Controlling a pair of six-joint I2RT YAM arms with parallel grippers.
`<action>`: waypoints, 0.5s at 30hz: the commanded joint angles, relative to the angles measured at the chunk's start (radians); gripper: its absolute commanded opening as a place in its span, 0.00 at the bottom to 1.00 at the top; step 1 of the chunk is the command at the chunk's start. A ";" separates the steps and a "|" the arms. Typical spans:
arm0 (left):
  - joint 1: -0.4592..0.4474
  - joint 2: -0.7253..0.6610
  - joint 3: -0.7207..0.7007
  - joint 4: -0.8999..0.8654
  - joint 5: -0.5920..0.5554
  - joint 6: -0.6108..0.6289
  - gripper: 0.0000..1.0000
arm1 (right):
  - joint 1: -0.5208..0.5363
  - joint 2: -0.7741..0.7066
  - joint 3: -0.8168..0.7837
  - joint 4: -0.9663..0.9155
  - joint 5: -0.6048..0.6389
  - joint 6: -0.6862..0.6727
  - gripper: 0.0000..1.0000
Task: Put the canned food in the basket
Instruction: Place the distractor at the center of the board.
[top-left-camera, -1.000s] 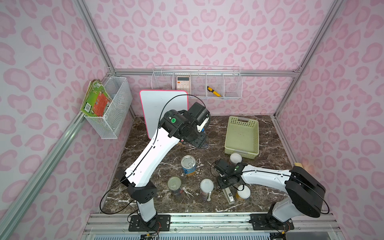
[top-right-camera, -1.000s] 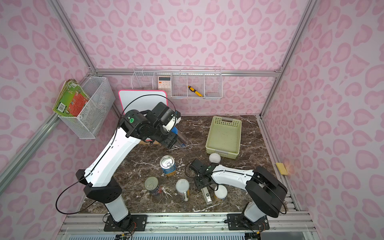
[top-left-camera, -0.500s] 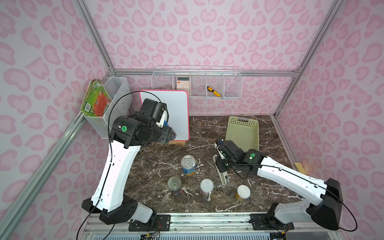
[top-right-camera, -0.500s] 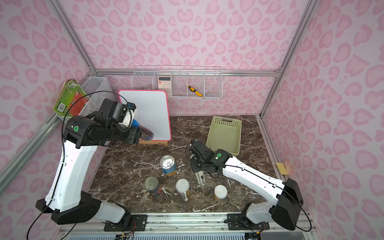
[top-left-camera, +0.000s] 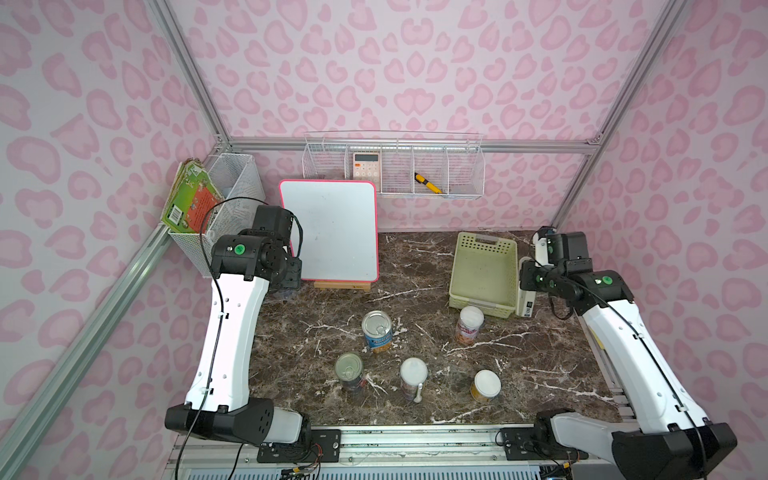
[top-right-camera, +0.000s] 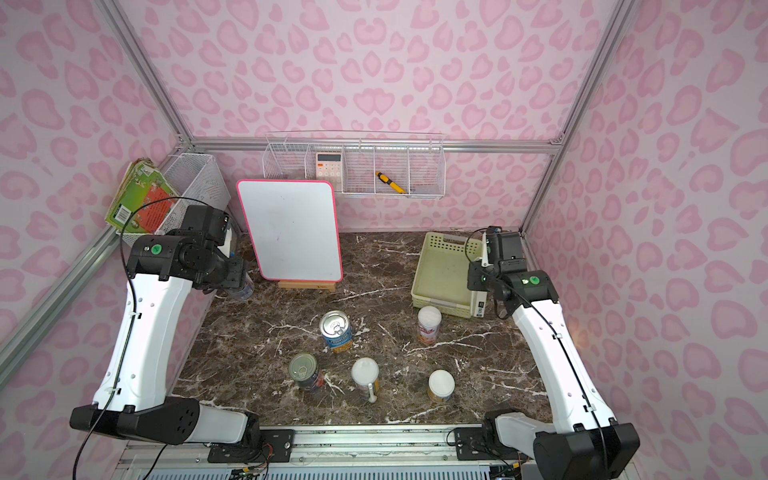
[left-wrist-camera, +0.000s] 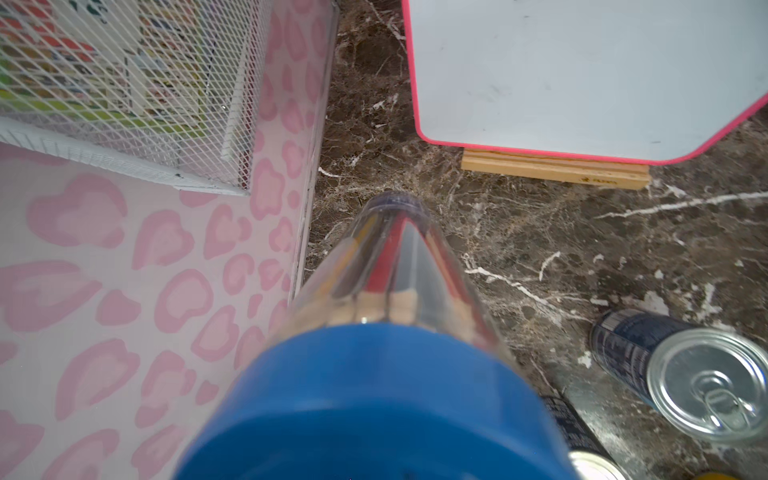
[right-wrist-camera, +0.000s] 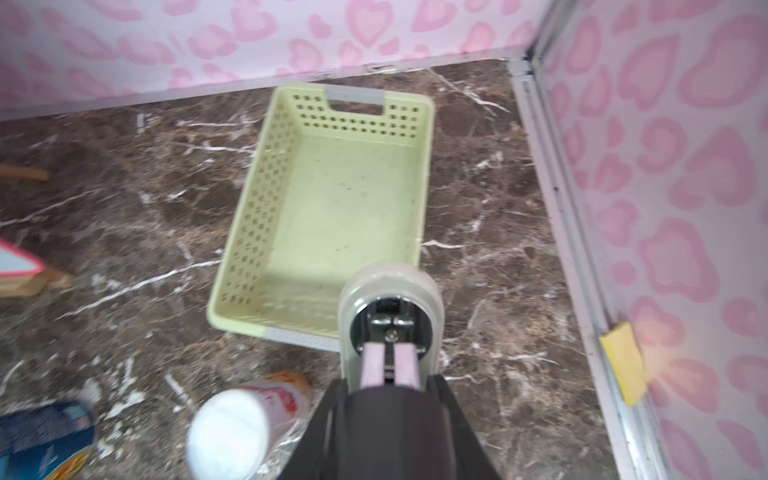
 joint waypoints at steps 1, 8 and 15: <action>0.069 -0.001 -0.072 0.155 -0.036 -0.016 0.27 | -0.092 0.028 -0.002 0.051 -0.038 -0.061 0.00; 0.229 0.016 -0.200 0.334 0.013 -0.050 0.25 | -0.247 0.160 -0.006 0.107 -0.121 -0.062 0.00; 0.308 0.028 -0.313 0.469 0.098 -0.068 0.25 | -0.331 0.296 0.007 0.097 -0.089 -0.068 0.00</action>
